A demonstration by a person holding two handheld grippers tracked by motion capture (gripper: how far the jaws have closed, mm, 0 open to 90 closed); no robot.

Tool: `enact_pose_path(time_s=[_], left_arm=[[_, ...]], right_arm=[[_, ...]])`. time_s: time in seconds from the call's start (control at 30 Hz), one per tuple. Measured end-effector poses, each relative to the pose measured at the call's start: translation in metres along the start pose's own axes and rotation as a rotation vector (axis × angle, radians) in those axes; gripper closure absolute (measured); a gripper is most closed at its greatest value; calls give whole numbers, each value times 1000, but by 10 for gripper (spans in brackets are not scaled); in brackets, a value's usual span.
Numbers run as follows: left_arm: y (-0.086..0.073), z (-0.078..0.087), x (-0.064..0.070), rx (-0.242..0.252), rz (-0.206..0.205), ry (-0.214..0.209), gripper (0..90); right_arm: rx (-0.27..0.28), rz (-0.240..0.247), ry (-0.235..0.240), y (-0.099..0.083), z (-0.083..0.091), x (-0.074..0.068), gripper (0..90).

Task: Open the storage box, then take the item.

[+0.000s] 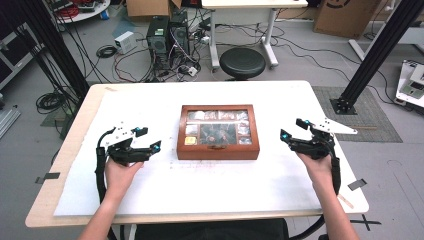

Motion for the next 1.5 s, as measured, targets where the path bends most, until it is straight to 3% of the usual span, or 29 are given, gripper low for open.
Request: enact_pose_path(time_s=[0.57,0.97,1.5], left_arm=[[0,-2,1,-5,13,-12,274],[0,-3,5,-6,16,-23,273],[-5,-31,24,-94,31,-115,273]], right_arm=[[-28,-23,-8,-4,-1,2,223],[-41,-8,-1,-4,-4,-1,223],[-48,-3,1,-5,-5,-2,224]])
Point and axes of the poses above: each handheld gripper's, and its own axes: z roughly backward along the jaws, y roughly out of its top, x roughly to its right, the point moved 7 cm from there along -z, roughly forward along the jaws, and after that the axes turned 6 degrees about z, right-handed, at the moved point
